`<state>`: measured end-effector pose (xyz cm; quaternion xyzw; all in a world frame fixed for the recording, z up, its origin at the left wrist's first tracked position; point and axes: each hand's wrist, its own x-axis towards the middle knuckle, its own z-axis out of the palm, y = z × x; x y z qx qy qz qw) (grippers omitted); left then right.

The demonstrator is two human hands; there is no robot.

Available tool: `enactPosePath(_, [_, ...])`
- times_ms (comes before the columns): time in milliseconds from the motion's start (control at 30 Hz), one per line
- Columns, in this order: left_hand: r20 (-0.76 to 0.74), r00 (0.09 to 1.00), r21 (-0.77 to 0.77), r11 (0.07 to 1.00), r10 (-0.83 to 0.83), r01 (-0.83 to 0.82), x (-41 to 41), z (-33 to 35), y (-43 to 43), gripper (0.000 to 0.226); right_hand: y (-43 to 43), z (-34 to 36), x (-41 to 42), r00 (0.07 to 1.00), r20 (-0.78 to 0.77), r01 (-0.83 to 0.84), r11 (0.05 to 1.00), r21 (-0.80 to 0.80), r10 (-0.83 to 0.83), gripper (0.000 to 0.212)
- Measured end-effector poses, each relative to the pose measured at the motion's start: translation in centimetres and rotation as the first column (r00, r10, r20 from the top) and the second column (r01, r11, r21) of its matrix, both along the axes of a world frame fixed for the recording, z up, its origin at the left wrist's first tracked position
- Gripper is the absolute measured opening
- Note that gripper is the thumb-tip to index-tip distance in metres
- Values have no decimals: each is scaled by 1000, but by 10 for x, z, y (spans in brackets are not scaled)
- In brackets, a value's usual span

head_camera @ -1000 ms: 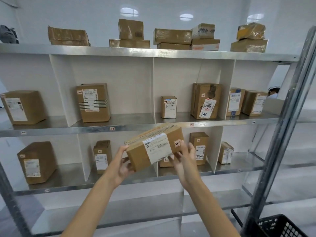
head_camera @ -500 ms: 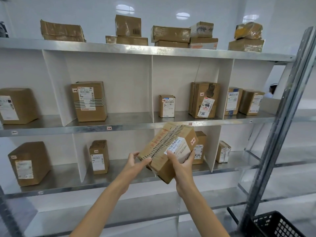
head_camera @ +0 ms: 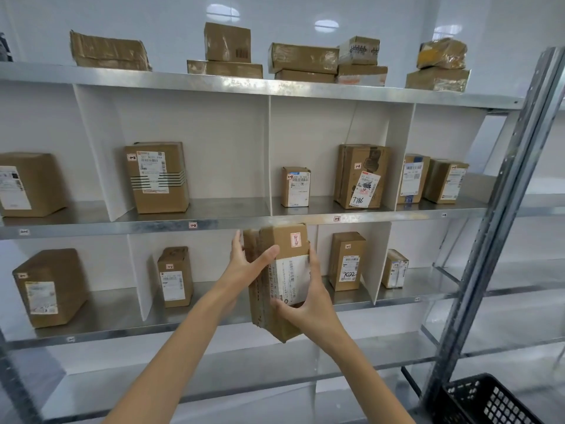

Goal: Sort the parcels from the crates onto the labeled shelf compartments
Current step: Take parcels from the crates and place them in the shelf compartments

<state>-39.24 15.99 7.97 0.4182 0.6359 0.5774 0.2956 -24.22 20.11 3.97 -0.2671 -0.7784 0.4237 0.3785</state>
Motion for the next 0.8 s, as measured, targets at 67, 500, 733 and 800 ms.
enactPosePath(67, [-8,1000,-14,1000,-6,6,3,-3,1,136,1,-5,1,1000,29,7,999,48,-9,119])
enactPosePath(500, [311,950,194,976,32,-96,17,-14,-2,70,8,-36,34,948,-315,-218,638,-739,-41,64])
enactPosePath(733, [31,997,82,994,73,-75,15,-15,-10,66,15,-31,42,860,-492,-307,630,-713,-138,58])
enactPosePath(800, [-167,978,47,992,125,-119,10,-16,-14,63,21,-29,45,856,-485,-268,650,-711,-177,59])
